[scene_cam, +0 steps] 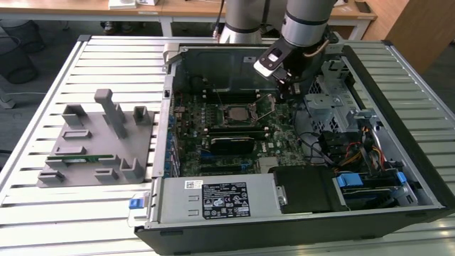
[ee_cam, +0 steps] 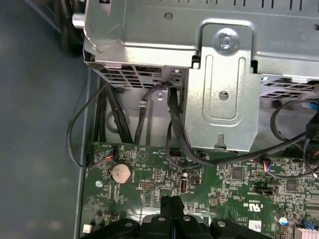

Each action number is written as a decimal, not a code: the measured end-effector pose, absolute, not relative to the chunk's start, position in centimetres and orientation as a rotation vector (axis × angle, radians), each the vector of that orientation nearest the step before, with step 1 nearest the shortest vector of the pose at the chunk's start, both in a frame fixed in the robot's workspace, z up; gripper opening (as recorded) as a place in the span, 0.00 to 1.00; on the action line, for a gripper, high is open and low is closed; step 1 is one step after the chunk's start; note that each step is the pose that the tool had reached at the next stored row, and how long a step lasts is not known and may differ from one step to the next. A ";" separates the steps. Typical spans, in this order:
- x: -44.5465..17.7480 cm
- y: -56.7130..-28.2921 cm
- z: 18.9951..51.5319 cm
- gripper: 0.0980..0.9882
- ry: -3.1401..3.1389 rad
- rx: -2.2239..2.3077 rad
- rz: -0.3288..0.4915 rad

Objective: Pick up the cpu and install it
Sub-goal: 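Close the cpu cover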

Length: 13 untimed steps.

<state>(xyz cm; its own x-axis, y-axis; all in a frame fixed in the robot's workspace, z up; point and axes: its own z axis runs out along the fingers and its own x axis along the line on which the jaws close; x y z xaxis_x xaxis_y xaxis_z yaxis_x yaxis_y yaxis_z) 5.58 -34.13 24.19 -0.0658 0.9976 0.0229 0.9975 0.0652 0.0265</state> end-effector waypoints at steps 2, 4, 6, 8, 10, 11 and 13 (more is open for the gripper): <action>5.5 -34.1 24.1 0.01 2.292 2.146 0.055; 5.4 -34.1 24.1 0.01 2.292 2.146 0.054; 5.1 -34.1 24.1 0.01 2.292 2.146 0.055; 4.9 -34.1 24.1 0.01 2.292 2.146 0.055; 4.9 -34.1 24.1 0.01 2.292 2.146 0.055; 4.8 -34.1 24.1 0.01 2.292 2.146 0.055; 4.6 -34.1 24.1 0.01 2.292 2.146 0.055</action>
<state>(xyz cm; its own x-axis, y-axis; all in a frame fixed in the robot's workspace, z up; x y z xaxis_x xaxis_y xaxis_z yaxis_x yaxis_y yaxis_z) 4.61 -34.13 24.07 -0.0659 0.9976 0.0227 0.9975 0.0653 0.0264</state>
